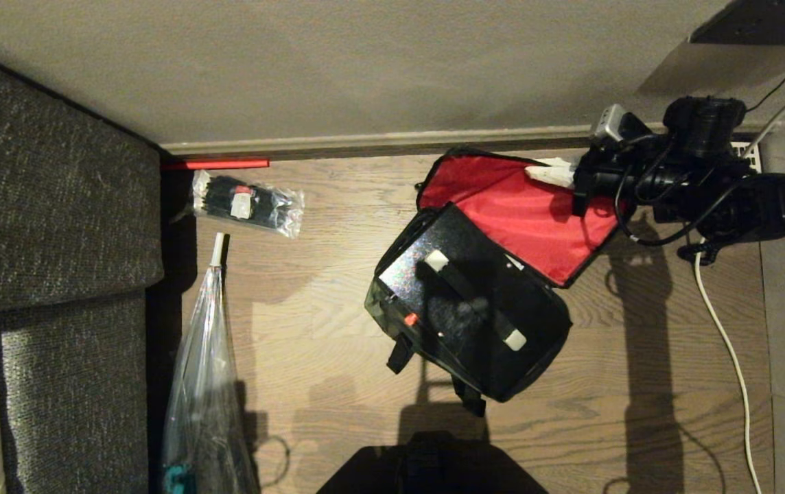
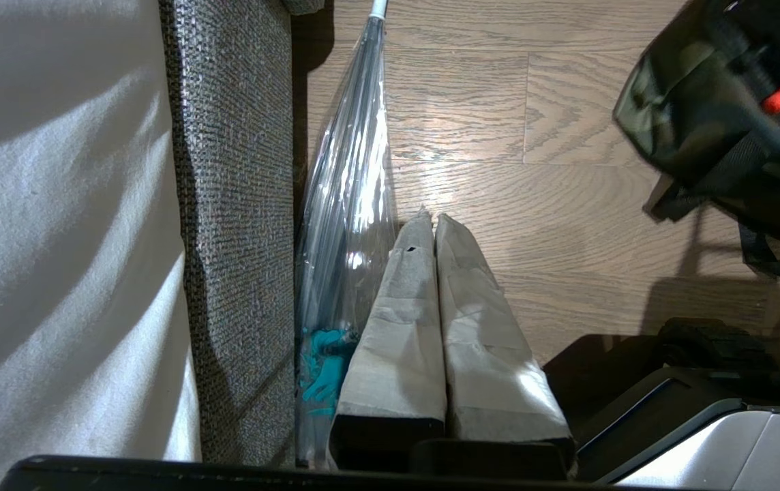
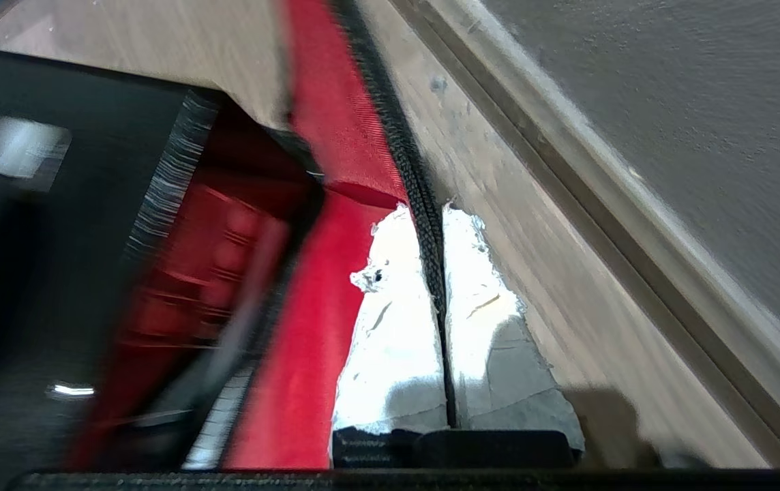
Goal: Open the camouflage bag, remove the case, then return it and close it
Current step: Close the top of the storage box
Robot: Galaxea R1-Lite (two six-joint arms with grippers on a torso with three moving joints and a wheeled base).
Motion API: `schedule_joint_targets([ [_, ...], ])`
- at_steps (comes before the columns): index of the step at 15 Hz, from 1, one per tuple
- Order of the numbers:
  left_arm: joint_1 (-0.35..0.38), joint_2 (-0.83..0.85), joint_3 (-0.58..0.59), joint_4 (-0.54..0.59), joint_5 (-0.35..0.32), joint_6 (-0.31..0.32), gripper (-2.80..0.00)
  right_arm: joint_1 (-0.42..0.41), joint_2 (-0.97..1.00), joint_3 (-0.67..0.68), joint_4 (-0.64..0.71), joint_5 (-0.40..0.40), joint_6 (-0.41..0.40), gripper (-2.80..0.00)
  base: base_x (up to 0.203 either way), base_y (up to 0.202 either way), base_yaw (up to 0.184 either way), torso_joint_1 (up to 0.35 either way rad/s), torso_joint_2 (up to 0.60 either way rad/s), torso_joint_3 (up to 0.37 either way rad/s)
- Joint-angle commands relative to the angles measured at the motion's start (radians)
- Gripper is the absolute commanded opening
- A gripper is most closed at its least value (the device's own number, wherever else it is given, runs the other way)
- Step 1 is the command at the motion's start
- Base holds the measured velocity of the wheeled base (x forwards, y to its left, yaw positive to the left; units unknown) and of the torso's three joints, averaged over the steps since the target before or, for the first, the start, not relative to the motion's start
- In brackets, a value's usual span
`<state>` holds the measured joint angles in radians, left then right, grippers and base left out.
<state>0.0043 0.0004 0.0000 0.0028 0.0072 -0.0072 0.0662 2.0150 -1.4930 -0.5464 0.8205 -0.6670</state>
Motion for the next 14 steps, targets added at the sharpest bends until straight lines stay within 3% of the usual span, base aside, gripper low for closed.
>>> schedule_joint_targets([
  [1,0.0,0.0,0.003,0.0,0.0,0.0,-2.8,0.005,-0.191,0.122,0.073,-0.004,-0.042,-2.8,0.0,0.0,0.0,0.0,0.0,0.0],
  [5,0.0,0.0,0.003,0.0,0.0,0.0,-2.8,0.055,-0.353,0.27,0.237,-0.081,-0.144,-2.8,0.0,0.0,0.0,0.0,0.0,0.0],
  [9,0.0,0.0,0.003,0.0,0.0,0.0,-2.8,0.146,-0.416,0.274,0.289,-0.174,-0.146,-2.8,0.0,0.0,0.0,0.0,0.0,0.0],
  [14,0.0,0.0,0.003,0.0,0.0,0.0,-2.8,0.147,-0.464,0.306,0.288,-0.23,-0.131,-2.8,0.0,0.0,0.0,0.0,0.0,0.0],
])
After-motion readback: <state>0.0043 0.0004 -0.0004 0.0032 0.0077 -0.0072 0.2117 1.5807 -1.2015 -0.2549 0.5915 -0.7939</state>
